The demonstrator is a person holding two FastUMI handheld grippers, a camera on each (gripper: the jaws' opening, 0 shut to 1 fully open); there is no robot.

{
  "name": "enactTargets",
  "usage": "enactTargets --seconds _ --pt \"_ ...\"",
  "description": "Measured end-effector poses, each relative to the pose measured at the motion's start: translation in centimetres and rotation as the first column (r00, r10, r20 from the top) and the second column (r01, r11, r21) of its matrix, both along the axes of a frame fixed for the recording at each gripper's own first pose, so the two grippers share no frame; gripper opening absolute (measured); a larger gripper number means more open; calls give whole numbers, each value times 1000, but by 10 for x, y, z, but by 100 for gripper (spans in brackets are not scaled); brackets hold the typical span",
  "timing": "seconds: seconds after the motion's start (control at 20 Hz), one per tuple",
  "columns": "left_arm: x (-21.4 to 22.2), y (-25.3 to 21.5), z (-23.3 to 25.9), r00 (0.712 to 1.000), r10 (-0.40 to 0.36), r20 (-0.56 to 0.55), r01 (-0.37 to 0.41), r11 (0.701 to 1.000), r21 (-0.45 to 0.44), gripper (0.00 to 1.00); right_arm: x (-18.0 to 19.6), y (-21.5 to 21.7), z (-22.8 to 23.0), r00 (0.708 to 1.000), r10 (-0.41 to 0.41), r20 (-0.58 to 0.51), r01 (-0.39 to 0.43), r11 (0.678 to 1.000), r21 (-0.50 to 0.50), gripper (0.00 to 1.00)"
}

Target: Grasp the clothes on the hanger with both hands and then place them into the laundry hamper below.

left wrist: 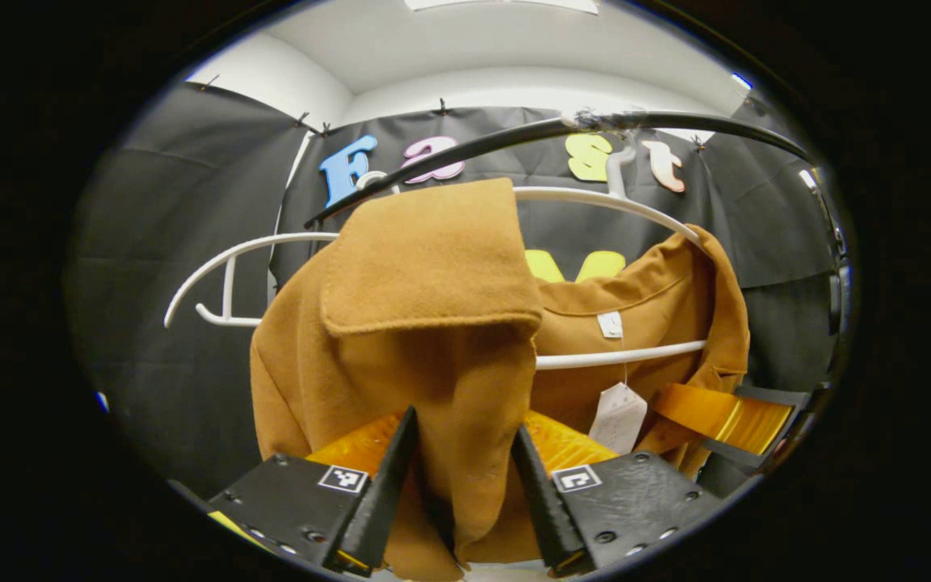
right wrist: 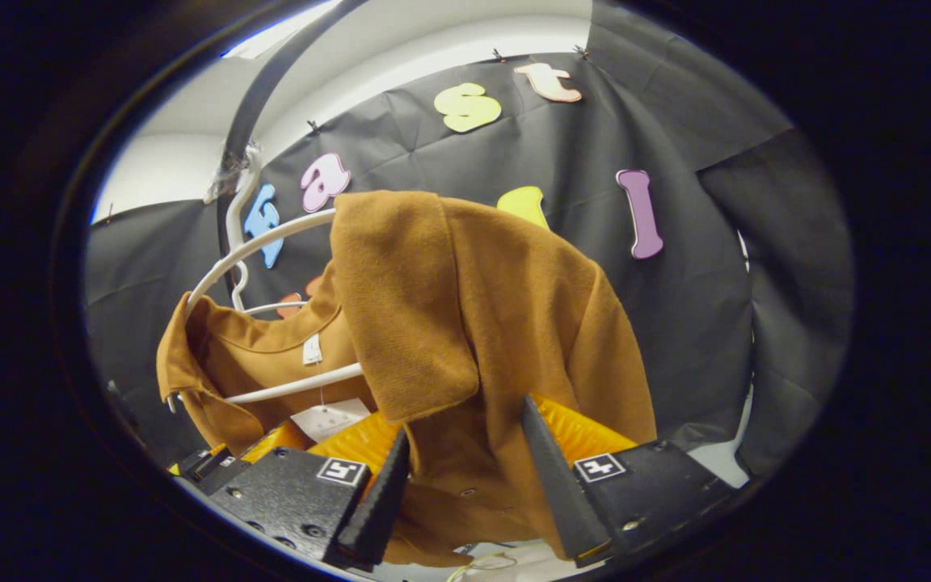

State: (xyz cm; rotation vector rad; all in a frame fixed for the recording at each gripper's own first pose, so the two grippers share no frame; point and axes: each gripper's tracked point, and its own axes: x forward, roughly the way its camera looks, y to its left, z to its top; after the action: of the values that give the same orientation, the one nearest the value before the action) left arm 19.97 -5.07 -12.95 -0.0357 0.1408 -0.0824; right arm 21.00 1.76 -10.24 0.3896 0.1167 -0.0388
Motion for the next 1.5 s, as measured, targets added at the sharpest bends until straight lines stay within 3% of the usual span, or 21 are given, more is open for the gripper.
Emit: enactTargets --seconds 0.05,0.1,0.15,0.2,0.35,0.4,0.45,0.5,0.55,0.6,0.8,0.9,1.0,1.3,1.5 --pt "-3 2 1 1000 -1 -1 1 1000 -2 52 -3 -5 0 1000 -8 2 8 1000 -9 75" --pt "-7 6 4 1000 14 9 -14 1000 3 42 -4 -14 0 1000 -26 5 26 999 -20 61" --pt "-8 15 8 999 43 23 -43 999 13 33 -6 -21 3 999 -44 14 45 999 -27 55" --pt "-11 19 11 998 56 30 -56 998 17 23 -8 -26 5 998 -67 21 67 997 -31 41" --pt "-29 15 18 999 15 35 -15 1000 7 3 -17 -41 11 992 -115 52 117 992 -50 23" --pt "-30 21 24 998 25 52 -26 999 21 5 -20 -47 13 989 -131 65 136 989 -64 22" --pt "-34 22 26 998 16 55 -17 1000 22 0 -23 -52 17 986 -146 79 152 985 -76 19" --pt "-36 20 28 999 1 45 -2 1000 15 7 -26 -56 20 984 -159 86 167 982 -88 15" --pt "-38 22 29 999 1 40 -2 1000 7 2 -28 -60 22 981 -171 89 180 979 -101 13" --pt "-42 25 32 999 9 40 -9 1000 1 7 -31 -64 25 978 -188 95 198 974 -110 10" --pt "-52 38 45 999 32 41 -31 999 -25 2 -43 -82 38 964 -233 131 245 965 -87 9" --pt "-52 50 56 997 54 45 -52 997 -59 8 -45 -83 37 968 -221 119 227 973 -36 9" --pt "-54 62 65 996 74 44 -70 993 -93 2 -45 -81 34 976 -195 100 194 981 27 9" --pt "-53 87 85 994 93 49 -84 985 -149 2 -36 -89 36 989 -125 82 110 980 164 9" --pt "-51 99 93 994 95 45 -86 981 -175 2 -30 -93 42 995 -55 85 30 961 273 9"
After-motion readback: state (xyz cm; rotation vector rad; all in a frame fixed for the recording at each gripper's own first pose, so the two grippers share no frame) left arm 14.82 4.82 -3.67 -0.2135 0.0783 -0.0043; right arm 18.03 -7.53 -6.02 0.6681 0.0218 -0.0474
